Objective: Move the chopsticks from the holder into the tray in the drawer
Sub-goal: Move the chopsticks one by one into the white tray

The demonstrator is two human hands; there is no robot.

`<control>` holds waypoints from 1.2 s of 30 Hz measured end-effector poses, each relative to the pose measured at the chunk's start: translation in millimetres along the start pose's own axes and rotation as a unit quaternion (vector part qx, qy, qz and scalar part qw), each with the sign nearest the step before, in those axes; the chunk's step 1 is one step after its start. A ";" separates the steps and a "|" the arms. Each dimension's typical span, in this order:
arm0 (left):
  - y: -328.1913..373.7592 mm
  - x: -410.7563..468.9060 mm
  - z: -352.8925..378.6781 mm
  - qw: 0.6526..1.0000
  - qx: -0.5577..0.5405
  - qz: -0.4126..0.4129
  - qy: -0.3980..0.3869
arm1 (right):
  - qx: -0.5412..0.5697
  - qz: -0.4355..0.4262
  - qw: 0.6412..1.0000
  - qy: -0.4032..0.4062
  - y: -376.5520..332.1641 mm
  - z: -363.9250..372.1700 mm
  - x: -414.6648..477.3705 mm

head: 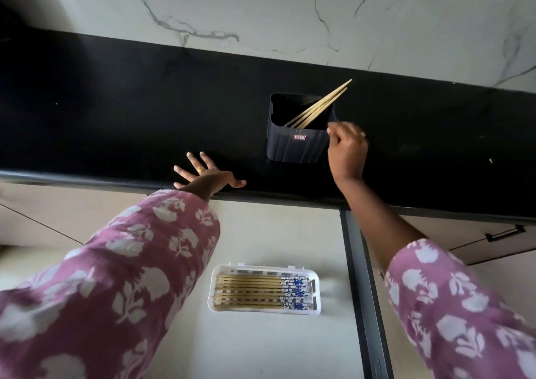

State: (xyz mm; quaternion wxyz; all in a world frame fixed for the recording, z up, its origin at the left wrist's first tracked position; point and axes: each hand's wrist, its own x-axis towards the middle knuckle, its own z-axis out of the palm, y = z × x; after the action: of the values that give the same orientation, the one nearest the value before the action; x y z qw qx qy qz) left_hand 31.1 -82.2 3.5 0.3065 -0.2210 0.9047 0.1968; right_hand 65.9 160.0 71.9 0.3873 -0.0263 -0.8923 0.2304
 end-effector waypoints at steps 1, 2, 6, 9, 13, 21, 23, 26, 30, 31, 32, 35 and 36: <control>0.1 0.7 0.1 1.000 0.000 -0.002 0.000 | 0.011 0.046 0.999 -0.012 -0.8 2.0 15.2; 0.1 1.7 0.2 1.000 -0.001 -0.004 0.000 | 0.020 0.097 0.995 -0.025 -1.7 4.9 30.4; 0.0 4.5 0.9 1.000 0.000 -0.003 -0.001 | 0.117 0.313 0.937 -0.102 -1.3 30.4 82.4; 0.7 5.8 1.5 1.000 -0.001 -0.007 -0.002 | 0.129 0.426 0.881 -0.163 -4.4 49.9 101.7; 0.7 7.6 1.0 1.000 -0.001 -0.012 -0.002 | 0.111 0.505 0.821 -0.244 -10.7 65.0 107.0; 2.4 7.0 0.2 1.000 0.000 -0.017 -0.005 | 0.124 0.513 0.837 -0.144 -6.5 79.1 102.4; 2.9 5.4 -0.1 1.000 0.002 -0.019 -0.006 | 0.126 0.508 0.841 -0.136 -6.4 78.2 101.5; 3.8 3.9 -0.1 1.000 0.003 -0.019 -0.006 | 0.125 0.506 0.845 -0.118 -6.8 75.3 101.1; 3.7 5.6 0.2 1.000 0.004 -0.022 -0.003 | 0.108 0.476 0.870 -0.073 -11.0 63.4 106.5; 3.0 6.7 0.4 1.000 0.003 -0.022 -0.003 | 0.104 0.467 0.877 -0.055 -12.4 59.0 108.2; 2.6 8.0 0.9 1.000 0.001 -0.021 -0.003 | 0.100 0.460 0.882 -0.035 -14.1 52.9 110.0; 1.2 11.6 2.6 1.000 -0.003 -0.014 -0.002 | 0.115 0.435 0.893 0.018 -15.8 33.3 116.0; 0.7 12.3 2.7 1.000 -0.002 -0.012 -0.001 | 0.130 0.421 0.897 0.033 -16.2 26.5 117.8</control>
State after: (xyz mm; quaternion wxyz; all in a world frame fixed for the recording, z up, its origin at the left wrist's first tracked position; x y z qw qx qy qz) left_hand 23.2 -83.7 -6.3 0.3097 -0.2327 0.9010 0.1952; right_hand -32.9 161.8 143.1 0.2830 -0.3566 -0.7467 0.4850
